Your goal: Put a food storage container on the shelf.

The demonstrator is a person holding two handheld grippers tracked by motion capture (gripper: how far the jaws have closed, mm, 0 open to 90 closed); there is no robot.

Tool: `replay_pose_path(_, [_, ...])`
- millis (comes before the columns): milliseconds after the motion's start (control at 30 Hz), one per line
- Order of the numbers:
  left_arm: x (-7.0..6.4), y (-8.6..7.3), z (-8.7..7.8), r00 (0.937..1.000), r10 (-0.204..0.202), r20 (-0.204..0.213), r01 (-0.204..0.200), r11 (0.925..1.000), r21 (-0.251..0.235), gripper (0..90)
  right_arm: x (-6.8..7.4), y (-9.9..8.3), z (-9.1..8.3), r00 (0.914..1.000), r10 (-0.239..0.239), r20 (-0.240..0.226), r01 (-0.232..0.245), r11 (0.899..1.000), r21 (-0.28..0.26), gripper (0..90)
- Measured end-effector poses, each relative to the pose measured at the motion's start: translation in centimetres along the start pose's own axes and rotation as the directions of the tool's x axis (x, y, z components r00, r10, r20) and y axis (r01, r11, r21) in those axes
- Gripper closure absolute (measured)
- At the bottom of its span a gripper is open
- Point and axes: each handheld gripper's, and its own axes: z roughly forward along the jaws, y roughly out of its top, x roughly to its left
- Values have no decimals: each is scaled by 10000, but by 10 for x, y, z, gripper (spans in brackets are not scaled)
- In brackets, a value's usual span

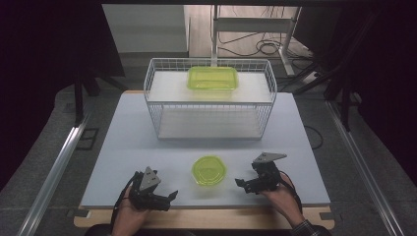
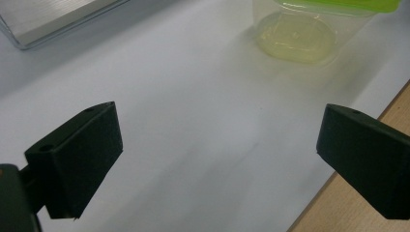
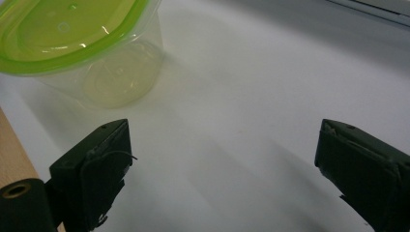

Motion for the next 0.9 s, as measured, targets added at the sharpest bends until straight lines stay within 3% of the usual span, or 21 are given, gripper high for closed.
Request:
replay_pose_path(100, [0,-1,0,9999,80,-63,-80,10000,-12,19,0,2,-1,10000,-35,42,35,10000,-39,47])
replay_pose_path(233, [-1,-2,-2,9997,218,-121,-218,9998,6,19,-1,6,-5,9995,279,-173,-282,9995,-141,50])
replay_pose_path(500, [-4,-3,-2,9986,431,-291,-429,9991,74,22,-6,13,-13,9966,746,-351,-752,9970,-156,148])
replay_pose_path(667, [-4,-4,-2,9984,451,-337,-448,9990,87,23,-5,19,-16,9942,829,-690,-839,9964,-113,176])
replay_pose_path(900, [-7,-3,-1,9972,665,-350,-660,9977,157,25,-6,34,-16,9842,1088,-1394,-1118,9936,-135,266])
